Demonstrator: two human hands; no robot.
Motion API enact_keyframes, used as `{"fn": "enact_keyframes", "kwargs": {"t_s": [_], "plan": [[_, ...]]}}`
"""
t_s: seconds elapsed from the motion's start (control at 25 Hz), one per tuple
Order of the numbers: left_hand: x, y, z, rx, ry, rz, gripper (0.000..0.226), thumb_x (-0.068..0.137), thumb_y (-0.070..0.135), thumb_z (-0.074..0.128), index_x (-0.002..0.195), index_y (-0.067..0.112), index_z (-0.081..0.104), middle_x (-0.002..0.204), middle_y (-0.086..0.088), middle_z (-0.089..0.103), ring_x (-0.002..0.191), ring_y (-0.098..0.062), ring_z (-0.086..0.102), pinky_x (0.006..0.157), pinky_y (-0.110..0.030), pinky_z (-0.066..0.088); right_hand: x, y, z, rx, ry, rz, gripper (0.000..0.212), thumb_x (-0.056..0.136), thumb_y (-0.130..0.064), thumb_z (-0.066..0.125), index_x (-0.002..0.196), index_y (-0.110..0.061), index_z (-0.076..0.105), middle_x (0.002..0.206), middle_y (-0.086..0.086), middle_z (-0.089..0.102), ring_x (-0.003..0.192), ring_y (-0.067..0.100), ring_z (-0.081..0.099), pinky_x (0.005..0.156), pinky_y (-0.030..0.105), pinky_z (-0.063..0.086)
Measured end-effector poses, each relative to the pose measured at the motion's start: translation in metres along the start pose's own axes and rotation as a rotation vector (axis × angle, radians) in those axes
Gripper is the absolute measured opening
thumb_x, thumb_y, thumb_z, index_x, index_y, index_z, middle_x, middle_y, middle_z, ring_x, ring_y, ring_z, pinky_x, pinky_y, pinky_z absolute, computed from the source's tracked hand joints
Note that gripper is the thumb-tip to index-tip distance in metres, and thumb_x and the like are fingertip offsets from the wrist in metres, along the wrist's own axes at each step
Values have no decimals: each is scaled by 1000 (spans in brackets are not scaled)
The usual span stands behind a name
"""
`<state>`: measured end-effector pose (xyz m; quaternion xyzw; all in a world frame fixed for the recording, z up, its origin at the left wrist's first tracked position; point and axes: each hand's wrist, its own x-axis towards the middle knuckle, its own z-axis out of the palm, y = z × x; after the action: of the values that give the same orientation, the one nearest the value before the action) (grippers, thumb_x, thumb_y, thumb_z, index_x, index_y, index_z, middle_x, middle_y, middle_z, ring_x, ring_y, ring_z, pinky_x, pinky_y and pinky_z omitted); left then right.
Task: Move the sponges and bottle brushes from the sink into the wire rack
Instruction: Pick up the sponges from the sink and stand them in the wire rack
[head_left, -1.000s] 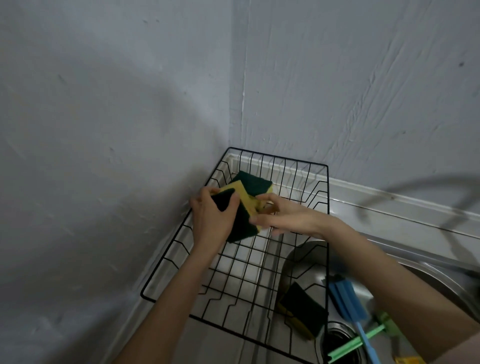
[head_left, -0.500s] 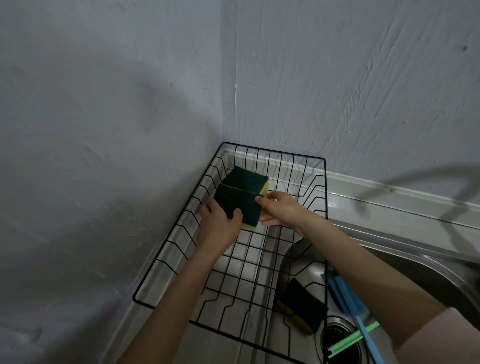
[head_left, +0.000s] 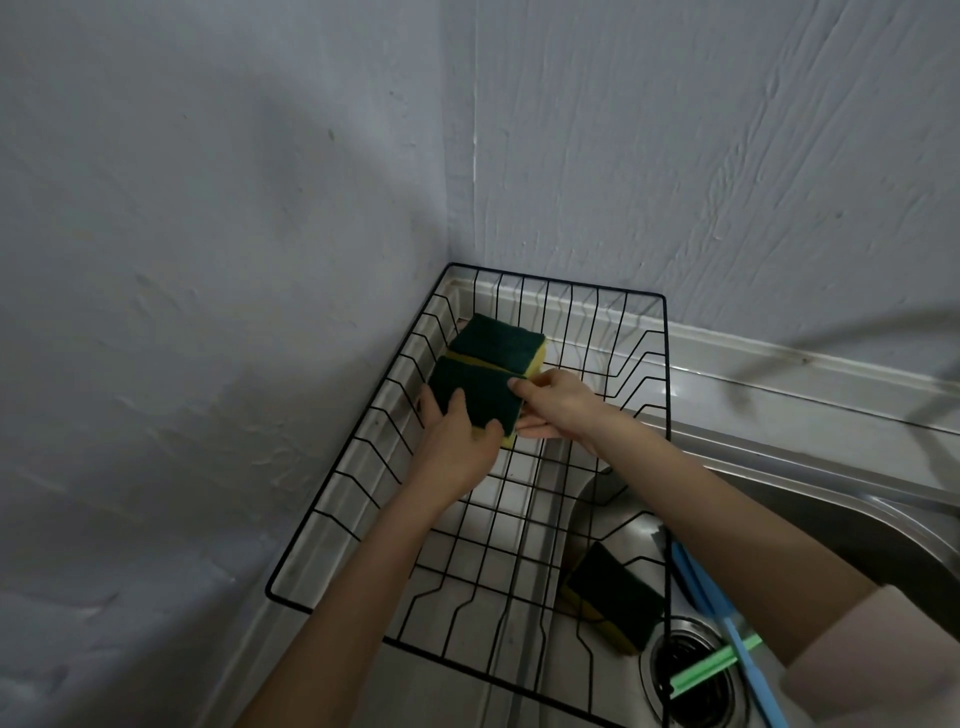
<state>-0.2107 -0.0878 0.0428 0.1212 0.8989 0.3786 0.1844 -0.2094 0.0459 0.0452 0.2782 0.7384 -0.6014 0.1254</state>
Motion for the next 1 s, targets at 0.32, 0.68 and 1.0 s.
{"fn": "enact_keyframes", "kwargs": {"t_s": [0.32,0.68,1.0], "plan": [[-19,9,-11,38,-18,-2,59,90,27,42,140,13,15,152,-17,3,135,-31,24,106,-33,29,-29,-9,-18,-425,101,-207,43,92,-31,45,124,-3,44,110,15,61,95,24,58,79,32,47],[-90,69,-10,61,96,278,39,91,24,42,129,12,41,132,-10,51,107,-14,50,82,-21,35,-117,-3,-61,-524,230,-483,39,90,-22,48,128,-14,48,134,8,53,123,21,48,98,28,38],[-140,126,37,-6,100,457,31,91,19,43,120,13,50,127,-6,55,103,-6,46,86,-19,34,-181,40,-130,-571,335,-453,38,88,-17,51,126,-14,51,135,6,54,126,21,47,104,27,33]]}}
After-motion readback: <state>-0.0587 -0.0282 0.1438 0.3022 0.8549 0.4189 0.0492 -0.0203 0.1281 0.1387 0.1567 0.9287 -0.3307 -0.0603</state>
